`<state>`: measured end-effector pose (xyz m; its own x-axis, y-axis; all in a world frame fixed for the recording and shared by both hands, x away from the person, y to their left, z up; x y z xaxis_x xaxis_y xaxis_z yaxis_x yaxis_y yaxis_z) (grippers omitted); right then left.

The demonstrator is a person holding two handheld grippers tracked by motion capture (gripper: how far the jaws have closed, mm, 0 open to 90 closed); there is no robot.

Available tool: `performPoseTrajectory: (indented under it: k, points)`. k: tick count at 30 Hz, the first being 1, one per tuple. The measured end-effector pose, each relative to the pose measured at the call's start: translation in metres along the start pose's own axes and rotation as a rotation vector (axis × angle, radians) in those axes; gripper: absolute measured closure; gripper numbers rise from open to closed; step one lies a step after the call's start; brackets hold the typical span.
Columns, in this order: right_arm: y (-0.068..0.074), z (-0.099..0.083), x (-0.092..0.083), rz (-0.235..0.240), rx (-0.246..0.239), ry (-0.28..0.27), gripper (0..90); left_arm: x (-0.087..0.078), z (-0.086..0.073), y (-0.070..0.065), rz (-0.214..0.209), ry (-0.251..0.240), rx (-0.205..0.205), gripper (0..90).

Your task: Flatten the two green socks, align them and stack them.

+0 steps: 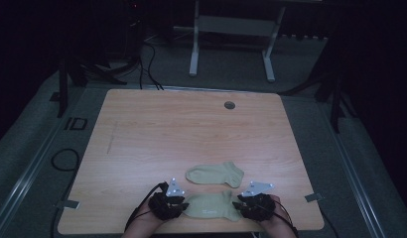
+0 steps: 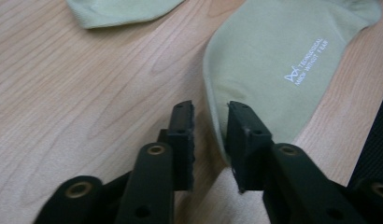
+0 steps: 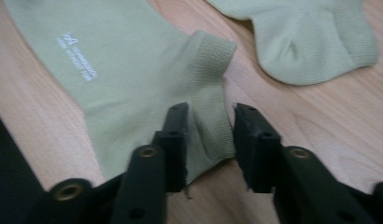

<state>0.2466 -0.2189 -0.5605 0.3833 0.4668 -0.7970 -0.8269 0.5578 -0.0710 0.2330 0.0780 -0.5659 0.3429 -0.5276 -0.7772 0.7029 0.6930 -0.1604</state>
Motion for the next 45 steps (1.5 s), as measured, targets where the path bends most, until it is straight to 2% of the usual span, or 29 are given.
performPoseTrajectory:
  k: [7, 12, 17, 21, 26, 32, 39, 45]
  points:
    - [0.004, 0.0, 0.0, 0.013, -0.002, -0.003, 81.0, 0.001, -0.001, -0.004, 0.005, -0.015, -0.007, 87.4]
    - [0.006, 0.001, -0.001, 0.012, 0.0, 0.006, 83.1, -0.001, -0.002, -0.005, 0.004, -0.013, -0.002, 88.5]
    - [0.008, 0.001, -0.007, 0.024, 0.001, 0.002, 83.3, -0.008, -0.003, -0.005, -0.002, -0.043, -0.017, 88.7]
    - [0.007, 0.004, -0.017, 0.026, 0.003, -0.021, 83.3, -0.014, 0.0, -0.006, -0.002, -0.068, -0.011, 88.7]
    - [0.004, 0.014, -0.037, 0.007, 0.003, -0.077, 83.3, -0.026, 0.009, -0.009, -0.004, -0.107, -0.01, 88.8]
    - [-0.009, 0.029, -0.054, -0.021, 0.009, -0.135, 83.3, -0.037, 0.026, -0.005, -0.002, -0.139, -0.013, 88.7]
    - [-0.029, 0.048, -0.063, -0.06, 0.027, -0.167, 83.4, -0.052, 0.059, 0.002, 0.036, -0.183, 0.0, 88.7]
    - [-0.048, 0.062, -0.063, -0.073, 0.057, -0.179, 83.3, -0.05, 0.078, 0.012, 0.057, -0.196, -0.016, 88.7]
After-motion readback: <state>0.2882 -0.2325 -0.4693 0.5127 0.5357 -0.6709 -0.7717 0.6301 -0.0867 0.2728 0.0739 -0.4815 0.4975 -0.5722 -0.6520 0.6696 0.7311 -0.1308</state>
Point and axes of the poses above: each handheld gripper's, and its own axes: x roughly forward along the jaws, z roughly out of its top, y roughly to its left, the point moved 1 cm from there along x, roughly forward along the jaws, and after that the axes turned 6 degrees about -x, right-handed, at the moved point
